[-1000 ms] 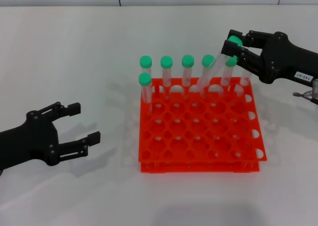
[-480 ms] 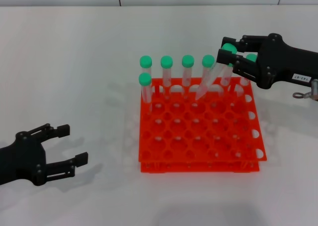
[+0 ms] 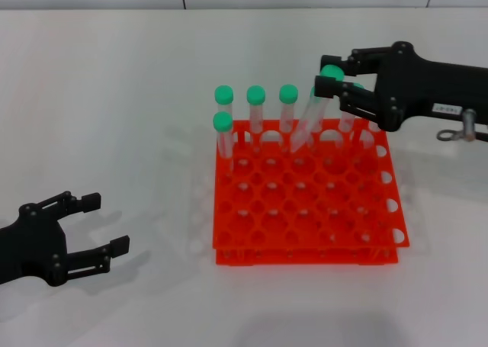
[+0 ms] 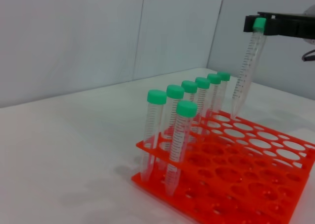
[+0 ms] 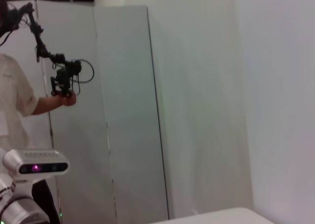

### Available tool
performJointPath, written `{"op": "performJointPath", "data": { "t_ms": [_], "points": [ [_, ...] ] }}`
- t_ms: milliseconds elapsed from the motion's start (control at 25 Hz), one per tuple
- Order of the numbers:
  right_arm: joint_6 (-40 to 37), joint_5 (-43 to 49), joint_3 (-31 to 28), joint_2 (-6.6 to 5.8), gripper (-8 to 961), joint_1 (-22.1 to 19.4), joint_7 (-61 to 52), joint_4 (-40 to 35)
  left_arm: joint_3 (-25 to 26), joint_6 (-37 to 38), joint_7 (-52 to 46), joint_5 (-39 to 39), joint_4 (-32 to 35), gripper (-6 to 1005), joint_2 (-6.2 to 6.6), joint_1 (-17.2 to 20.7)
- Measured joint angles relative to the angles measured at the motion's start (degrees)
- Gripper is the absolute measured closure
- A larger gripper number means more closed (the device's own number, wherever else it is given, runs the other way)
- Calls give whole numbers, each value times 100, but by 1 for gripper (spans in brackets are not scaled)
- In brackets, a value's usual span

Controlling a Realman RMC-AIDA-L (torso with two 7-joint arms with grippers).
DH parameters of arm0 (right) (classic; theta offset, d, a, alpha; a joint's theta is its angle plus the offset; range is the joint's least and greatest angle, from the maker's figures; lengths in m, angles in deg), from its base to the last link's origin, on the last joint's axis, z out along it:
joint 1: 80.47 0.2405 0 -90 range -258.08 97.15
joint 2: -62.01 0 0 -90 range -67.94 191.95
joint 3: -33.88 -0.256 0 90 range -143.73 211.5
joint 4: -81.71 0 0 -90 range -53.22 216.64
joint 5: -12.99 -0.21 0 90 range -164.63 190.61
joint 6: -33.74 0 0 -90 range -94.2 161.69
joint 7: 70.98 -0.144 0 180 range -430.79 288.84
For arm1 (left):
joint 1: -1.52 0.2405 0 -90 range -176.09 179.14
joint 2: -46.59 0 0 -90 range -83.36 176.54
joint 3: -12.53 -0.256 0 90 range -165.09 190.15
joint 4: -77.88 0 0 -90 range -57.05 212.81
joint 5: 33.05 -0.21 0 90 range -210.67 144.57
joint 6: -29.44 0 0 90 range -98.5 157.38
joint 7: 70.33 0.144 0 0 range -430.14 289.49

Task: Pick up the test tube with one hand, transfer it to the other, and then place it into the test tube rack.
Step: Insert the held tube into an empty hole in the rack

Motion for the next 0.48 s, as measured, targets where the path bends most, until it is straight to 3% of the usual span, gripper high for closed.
{"op": "performJointPath", "data": {
  "t_ms": [480],
  "points": [
    [748, -352, 869, 65, 697, 242, -368, -226, 3, -61, 188, 0, -77, 132, -17, -92]
  ]
}}
